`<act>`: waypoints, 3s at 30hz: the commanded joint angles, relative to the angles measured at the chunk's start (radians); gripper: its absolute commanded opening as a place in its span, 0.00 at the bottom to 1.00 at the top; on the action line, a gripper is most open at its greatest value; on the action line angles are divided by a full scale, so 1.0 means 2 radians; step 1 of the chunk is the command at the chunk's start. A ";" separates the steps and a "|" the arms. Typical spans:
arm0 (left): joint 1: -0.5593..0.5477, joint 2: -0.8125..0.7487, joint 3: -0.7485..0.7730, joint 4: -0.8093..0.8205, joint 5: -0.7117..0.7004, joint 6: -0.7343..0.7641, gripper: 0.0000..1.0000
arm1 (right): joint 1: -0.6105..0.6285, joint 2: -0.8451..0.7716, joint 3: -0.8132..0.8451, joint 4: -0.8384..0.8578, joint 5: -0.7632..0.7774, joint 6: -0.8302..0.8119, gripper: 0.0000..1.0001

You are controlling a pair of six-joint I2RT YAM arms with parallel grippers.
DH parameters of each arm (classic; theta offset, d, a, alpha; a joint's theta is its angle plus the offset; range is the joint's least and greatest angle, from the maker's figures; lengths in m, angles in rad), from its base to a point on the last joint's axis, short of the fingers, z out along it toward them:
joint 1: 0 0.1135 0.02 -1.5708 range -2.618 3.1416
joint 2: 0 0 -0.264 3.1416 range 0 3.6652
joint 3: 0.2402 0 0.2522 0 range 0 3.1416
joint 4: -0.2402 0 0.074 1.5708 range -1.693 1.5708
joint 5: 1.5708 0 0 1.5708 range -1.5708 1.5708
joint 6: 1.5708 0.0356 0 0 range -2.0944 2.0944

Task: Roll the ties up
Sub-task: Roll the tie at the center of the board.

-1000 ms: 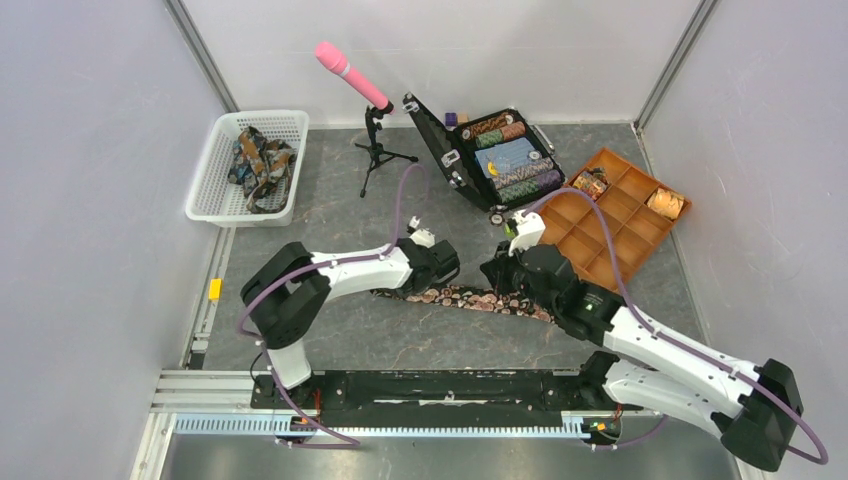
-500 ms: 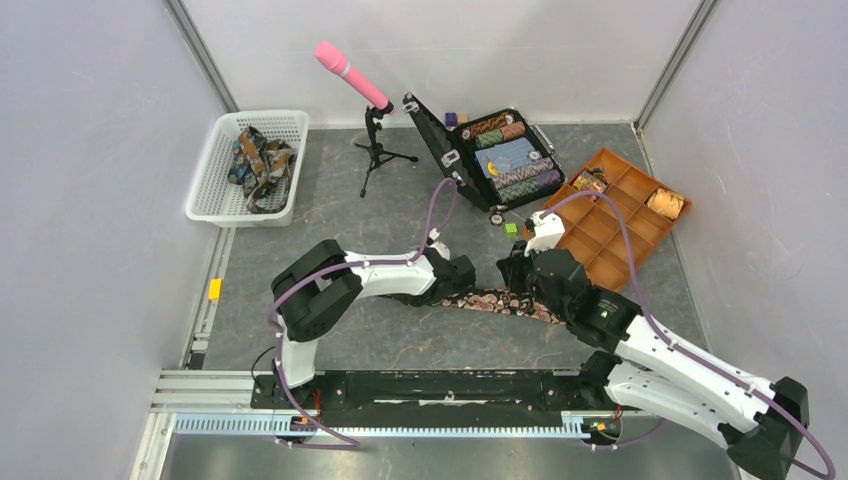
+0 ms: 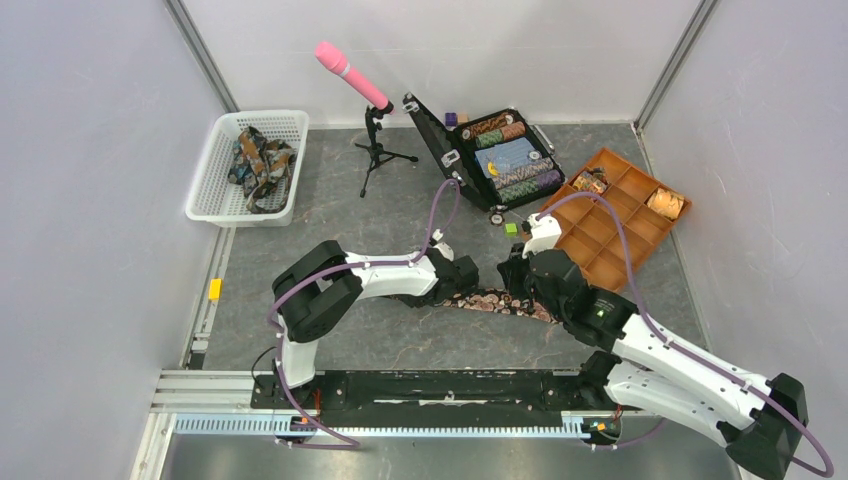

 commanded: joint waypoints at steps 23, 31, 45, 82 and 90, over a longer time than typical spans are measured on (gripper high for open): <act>-0.003 -0.033 0.020 0.018 0.041 0.023 0.51 | -0.002 -0.011 0.001 0.007 0.015 0.002 0.18; -0.003 -0.041 0.026 0.019 0.051 0.026 0.52 | -0.002 -0.016 0.009 0.008 0.019 0.002 0.18; -0.003 -0.129 0.017 0.035 0.095 0.019 0.55 | -0.005 -0.030 0.025 -0.013 0.061 -0.018 0.22; 0.375 -0.536 -0.078 0.065 0.315 -0.045 0.64 | 0.056 0.467 0.182 0.371 -0.292 0.023 0.01; 0.375 -0.545 -0.086 0.057 0.324 -0.036 0.65 | 0.055 0.523 0.142 0.488 -0.291 0.095 0.00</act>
